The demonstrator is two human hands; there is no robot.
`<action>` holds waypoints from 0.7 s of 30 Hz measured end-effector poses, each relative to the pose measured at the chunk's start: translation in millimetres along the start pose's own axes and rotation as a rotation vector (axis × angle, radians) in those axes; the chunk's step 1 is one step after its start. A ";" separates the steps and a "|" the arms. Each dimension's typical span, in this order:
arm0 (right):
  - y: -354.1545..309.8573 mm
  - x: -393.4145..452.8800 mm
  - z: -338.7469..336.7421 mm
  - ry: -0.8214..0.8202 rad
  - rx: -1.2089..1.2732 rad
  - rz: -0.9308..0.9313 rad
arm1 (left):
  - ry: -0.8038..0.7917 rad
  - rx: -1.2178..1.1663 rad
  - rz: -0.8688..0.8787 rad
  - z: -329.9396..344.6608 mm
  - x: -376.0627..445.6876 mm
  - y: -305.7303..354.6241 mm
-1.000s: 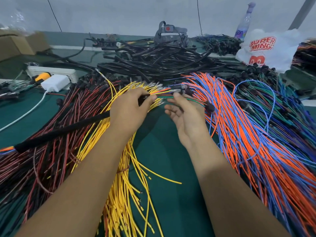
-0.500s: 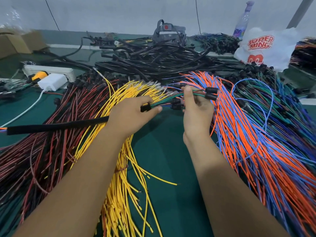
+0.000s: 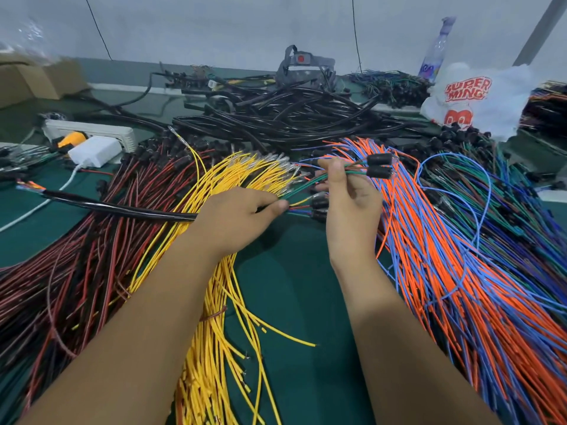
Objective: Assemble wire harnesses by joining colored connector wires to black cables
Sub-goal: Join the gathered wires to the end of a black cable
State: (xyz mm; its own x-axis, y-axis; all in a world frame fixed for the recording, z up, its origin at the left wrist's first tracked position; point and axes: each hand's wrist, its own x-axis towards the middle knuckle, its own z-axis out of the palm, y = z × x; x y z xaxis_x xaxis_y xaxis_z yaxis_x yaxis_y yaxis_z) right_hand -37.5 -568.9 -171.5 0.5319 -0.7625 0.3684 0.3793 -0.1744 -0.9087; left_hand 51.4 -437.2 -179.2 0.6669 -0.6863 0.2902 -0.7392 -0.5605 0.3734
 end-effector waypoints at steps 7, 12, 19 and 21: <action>0.4 -0.2 -0.2 -0.103 0.074 0.152 | 0.111 -0.258 -0.074 2.4 0.0 -1.5; -2.3 0.2 -1.0 -0.046 0.092 0.162 | 0.157 -0.350 -0.107 3.2 3.4 -0.4; -1.7 -0.5 -0.7 0.031 0.014 0.014 | 0.141 -0.459 -0.172 2.0 5.5 1.3; -1.0 -0.6 -0.8 0.042 0.013 -0.018 | 0.137 -0.470 -0.168 1.8 5.7 0.7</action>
State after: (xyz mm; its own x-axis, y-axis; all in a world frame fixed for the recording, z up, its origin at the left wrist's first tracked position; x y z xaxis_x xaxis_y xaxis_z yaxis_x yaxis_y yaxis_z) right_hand -38.8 -568.8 -170.9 0.4927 -0.7848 0.3759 0.3988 -0.1803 -0.8991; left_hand 54.5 -442.4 -178.9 0.8024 -0.5199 0.2929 -0.5197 -0.3677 0.7712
